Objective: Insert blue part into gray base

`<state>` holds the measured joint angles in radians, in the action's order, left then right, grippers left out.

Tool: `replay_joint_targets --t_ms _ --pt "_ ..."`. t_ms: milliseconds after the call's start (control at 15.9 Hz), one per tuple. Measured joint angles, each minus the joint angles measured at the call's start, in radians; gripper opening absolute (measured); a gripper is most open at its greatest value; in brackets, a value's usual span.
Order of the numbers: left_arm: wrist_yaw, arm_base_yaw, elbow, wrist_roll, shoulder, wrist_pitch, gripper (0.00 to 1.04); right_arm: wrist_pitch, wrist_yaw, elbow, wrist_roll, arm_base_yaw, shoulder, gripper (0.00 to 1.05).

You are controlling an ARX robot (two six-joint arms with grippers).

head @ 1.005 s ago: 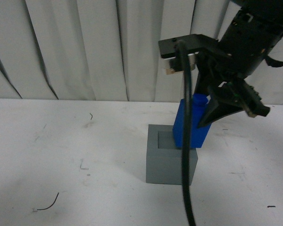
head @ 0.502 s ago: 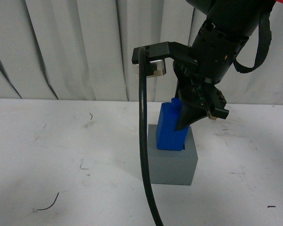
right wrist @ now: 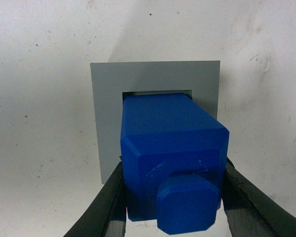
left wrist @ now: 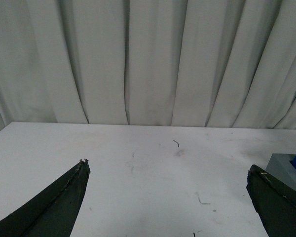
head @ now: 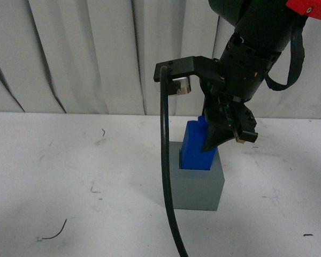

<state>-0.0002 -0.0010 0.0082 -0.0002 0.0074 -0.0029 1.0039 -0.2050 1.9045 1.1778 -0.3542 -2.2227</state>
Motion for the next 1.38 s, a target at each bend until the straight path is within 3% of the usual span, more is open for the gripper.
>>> replay_joint_targets --t_ms 628,879,942,1005,1068,1130,1256,1382 --pt "0.0 0.0 0.0 0.0 0.0 0.0 0.98 -0.016 0.007 -0.02 0.001 -0.008 0.0 0.46" --pt "0.0 0.0 0.0 0.0 0.0 0.0 0.98 -0.027 0.007 -0.021 0.005 -0.013 0.0 0.64" --pt "0.0 0.0 0.0 0.0 0.0 0.0 0.98 -0.029 0.006 -0.021 0.006 -0.013 0.0 0.71" --pt "0.0 0.0 0.0 0.0 0.0 0.0 0.98 -0.026 0.002 -0.023 0.01 -0.012 0.006 0.86" --pt "0.0 0.0 0.0 0.0 0.0 0.0 0.98 -0.03 -0.045 -0.045 0.009 -0.003 0.049 0.97" --pt "0.0 0.0 0.0 0.0 0.0 0.0 0.98 -0.07 -0.128 -0.093 0.008 0.038 0.122 0.98" --pt "0.0 0.0 0.0 0.0 0.0 0.0 0.98 -0.151 -0.193 -0.14 -0.005 0.082 0.181 0.98" --pt "0.0 0.0 0.0 0.0 0.0 0.0 0.98 -0.407 -0.332 -0.269 -0.087 0.163 0.293 0.98"
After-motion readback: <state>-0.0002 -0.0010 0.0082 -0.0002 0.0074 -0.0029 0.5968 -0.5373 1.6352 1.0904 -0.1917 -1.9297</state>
